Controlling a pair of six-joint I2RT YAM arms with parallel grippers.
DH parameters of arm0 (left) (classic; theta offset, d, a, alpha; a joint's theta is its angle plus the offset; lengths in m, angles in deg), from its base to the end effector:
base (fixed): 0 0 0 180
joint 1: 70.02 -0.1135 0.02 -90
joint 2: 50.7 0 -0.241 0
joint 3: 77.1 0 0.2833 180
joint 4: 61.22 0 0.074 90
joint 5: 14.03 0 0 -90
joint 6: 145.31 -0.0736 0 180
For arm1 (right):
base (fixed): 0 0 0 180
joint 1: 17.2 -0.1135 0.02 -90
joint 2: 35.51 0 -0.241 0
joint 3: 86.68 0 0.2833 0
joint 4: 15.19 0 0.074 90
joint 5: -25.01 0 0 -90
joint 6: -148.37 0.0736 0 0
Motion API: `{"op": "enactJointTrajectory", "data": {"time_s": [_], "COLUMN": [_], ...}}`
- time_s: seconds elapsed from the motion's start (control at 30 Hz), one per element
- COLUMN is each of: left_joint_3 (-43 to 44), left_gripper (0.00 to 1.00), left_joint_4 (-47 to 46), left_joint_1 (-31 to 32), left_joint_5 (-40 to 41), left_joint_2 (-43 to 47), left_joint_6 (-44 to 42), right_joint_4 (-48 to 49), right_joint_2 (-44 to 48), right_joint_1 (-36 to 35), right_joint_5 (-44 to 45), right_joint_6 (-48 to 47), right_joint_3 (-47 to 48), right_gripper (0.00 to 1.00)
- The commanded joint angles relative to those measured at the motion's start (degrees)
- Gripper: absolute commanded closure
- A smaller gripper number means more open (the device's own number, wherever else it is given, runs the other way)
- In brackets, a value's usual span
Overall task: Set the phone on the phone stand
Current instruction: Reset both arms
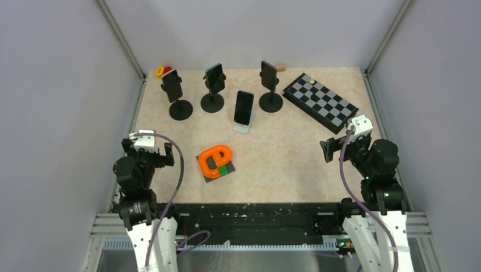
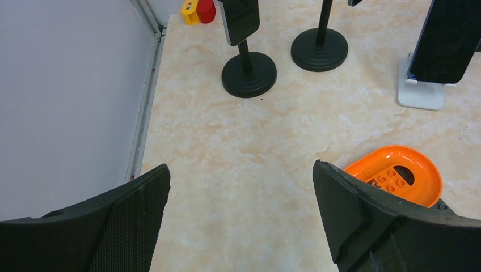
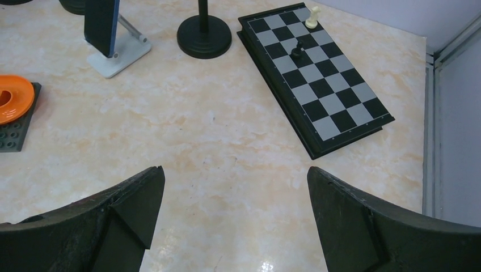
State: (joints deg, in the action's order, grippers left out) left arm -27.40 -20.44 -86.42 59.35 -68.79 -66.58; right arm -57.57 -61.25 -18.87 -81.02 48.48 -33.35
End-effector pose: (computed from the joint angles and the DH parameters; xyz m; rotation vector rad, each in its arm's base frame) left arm 0.1737 0.0292 0.3138 0.1361 1.7199 0.1058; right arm 0.1933 0.0260 0.3124 -0.3778 1.7818 0.1544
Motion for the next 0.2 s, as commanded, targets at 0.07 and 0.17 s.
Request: {"op": "enactJointTrajectory", "data": {"time_s": [0.07, 0.17], "left_joint_3": [-0.09, -0.18], "left_gripper": [0.01, 0.01], "left_joint_4": [-0.22, -0.17], "left_joint_1": [-0.21, -0.21], "left_joint_5": [-0.95, -1.04], "left_joint_2": [0.70, 0.74], "left_joint_6": [-1.05, -1.23], "right_joint_4": [0.25, 0.19], "right_joint_2": [0.15, 0.21], "right_joint_1": [0.54, 0.61], "right_joint_5": [-0.93, -0.93], "right_joint_6": [-0.49, -0.52], "right_joint_3": [0.21, 0.35], "right_gripper": [0.02, 0.02]}}
